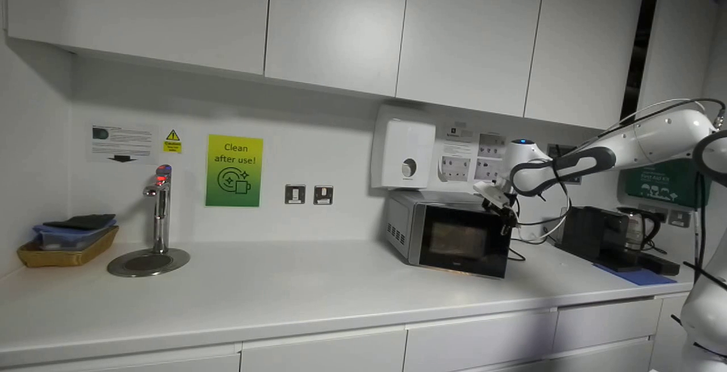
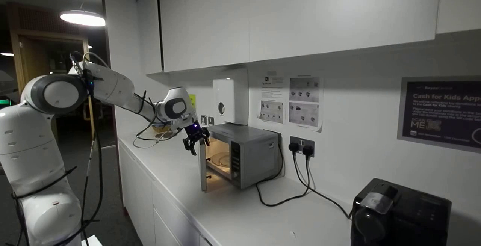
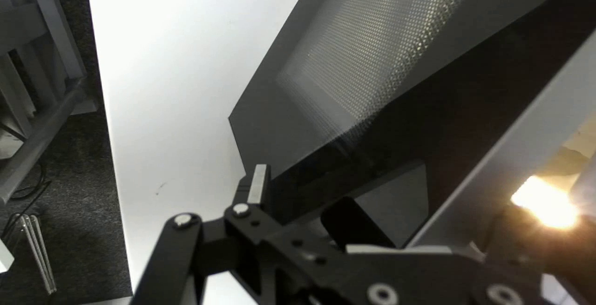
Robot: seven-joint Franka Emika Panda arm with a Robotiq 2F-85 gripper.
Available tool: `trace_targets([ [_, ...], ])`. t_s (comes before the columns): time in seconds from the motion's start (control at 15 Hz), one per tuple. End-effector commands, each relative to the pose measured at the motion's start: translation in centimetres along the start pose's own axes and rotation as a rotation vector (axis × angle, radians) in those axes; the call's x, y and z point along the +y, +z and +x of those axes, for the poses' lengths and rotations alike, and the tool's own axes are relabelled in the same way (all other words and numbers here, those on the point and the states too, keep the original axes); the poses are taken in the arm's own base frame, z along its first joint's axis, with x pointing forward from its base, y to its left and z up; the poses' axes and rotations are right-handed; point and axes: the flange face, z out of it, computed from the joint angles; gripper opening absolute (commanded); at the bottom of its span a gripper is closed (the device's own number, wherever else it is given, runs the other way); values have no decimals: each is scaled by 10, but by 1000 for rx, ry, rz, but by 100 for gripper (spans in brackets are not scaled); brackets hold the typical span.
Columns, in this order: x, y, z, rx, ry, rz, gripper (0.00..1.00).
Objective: Open the microwave door
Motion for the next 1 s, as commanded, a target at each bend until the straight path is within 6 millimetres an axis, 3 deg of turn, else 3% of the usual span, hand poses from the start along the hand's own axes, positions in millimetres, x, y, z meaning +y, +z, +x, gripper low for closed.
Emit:
trace_targets([
  [0.0, 16, -17, -3, 61, 71, 25, 100],
  [0.47, 32, -30, -13, 34, 191, 53, 100],
  [0.93, 49, -29, -17, 17, 286, 58, 100],
])
